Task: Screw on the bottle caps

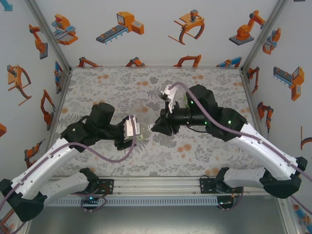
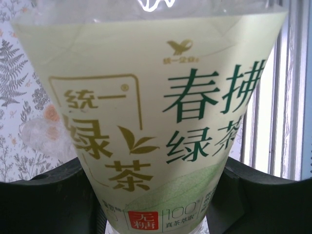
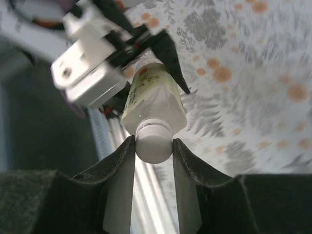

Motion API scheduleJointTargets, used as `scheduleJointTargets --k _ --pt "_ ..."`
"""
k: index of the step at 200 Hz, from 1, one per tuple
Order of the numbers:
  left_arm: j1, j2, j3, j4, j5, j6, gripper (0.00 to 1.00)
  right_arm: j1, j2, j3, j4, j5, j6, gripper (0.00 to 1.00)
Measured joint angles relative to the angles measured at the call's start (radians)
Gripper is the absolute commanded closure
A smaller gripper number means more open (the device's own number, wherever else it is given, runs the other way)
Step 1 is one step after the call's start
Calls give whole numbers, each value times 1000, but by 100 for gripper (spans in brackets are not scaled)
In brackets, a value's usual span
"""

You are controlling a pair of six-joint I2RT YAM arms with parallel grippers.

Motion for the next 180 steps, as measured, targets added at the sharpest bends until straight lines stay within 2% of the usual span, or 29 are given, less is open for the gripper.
scheduleJointTargets --k 21,41,76,110,122,154,180 --pt "0 18 -3 4 -15 -2 100 0 0 -19 -19 107 350 86" --pt "0 33 -3 -4 -24 -2 100 -5 0 -37 -43 159 611 85" --pt "1 56 -3 -21 -28 -1 100 -17 18 -39 -110 194 858 82" --pt "1 66 -3 -31 -28 0 100 -19 42 -12 -158 198 923 68" --pt "1 65 -3 -27 -27 0 100 -20 50 3 -170 198 918 60" --pt "-3 65 -2 23 3 -1 100 -17 62 55 -180 208 839 43" --pt "-3 65 -2 38 19 -1 100 -23 62 130 -184 217 737 36"
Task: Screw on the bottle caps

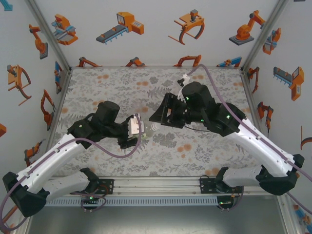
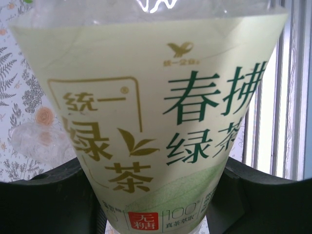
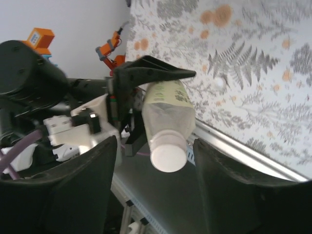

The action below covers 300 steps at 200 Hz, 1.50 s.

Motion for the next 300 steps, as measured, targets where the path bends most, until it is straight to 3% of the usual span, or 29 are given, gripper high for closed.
scheduleJointTargets --k 20,84,140,175,222,300 --pt "-1 0 0 3 5 0 100 -3 0 59 0 1 -93 34" --pt "-8 -18 0 2 47 -1 100 -6 -32 112 8 -60 -475 42" --pt "-12 -45 0 0 80 0 100 -6 -133 31 18 -318 -1021 43" --pt "-12 -55 0 -2 93 1 100 -6 -128 26 6 -426 -1271 44" --pt "-12 -56 0 -5 114 13 100 -5 -107 12 8 -484 -1413 45" --pt "-12 -35 6 -18 131 37 100 8 -73 -19 27 -526 -1463 51"
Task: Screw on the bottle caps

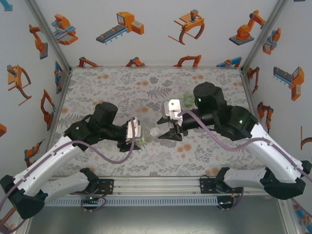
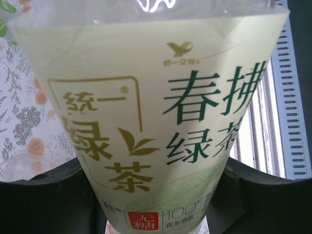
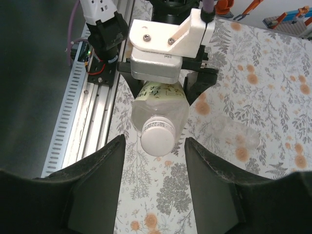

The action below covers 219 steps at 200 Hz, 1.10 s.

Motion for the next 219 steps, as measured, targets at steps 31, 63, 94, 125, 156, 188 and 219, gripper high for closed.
scheduleJointTargets --k 31,63,94,125,156,188,219 --pt "0 0 3 -2 3 1 100 2 1 -21 4 2 -2 53" --pt "0 0 3 -2 2 1 100 10 4 -34 13 8 -3 56" --pt "0 0 3 -2 2 1 100 16 5 -34 29 13 -5 59" --pt "0 0 3 -2 2 1 100 22 5 -35 35 24 -5 62" --pt "0 0 3 -4 2 1 100 25 5 -41 42 32 -6 64" --pt "0 0 3 -6 2 1 100 28 5 -41 46 40 -5 64" --pt "0 0 3 -6 -2 1 100 33 5 -45 49 51 -5 62"
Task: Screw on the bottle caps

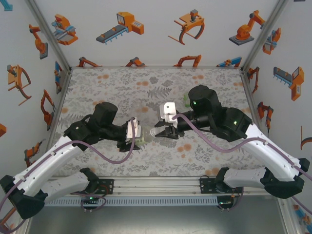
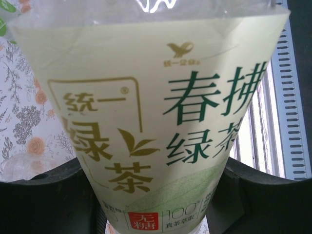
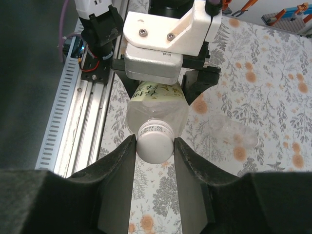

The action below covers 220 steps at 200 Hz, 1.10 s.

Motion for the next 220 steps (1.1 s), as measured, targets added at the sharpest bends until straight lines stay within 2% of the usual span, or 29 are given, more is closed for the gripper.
scheduleJointTargets --k 39,75,96,115,134,157,185,200,220 --pt "0 0 0 1 0 0 100 5 0 -1 1 7 0 66" --pt "0 0 0 1 -4 -1 100 6 0 -3 10 27 35 76" --pt "0 -1 0 6 -22 -7 100 7 0 -8 27 69 140 85" --pt "0 -2 0 17 -50 -14 100 7 0 -16 53 135 315 91" --pt "0 -2 0 23 -88 -24 100 7 1 -29 75 226 554 97" --pt "2 -1 -2 26 -130 -34 100 6 19 -29 69 339 879 97" --pt "8 15 -13 14 -161 -38 100 3 41 -43 47 436 1245 92" --pt "8 27 -16 5 -170 -38 100 1 49 -53 24 468 1385 91" --pt "8 40 -17 0 -177 -38 100 0 74 -26 -35 499 1493 88"
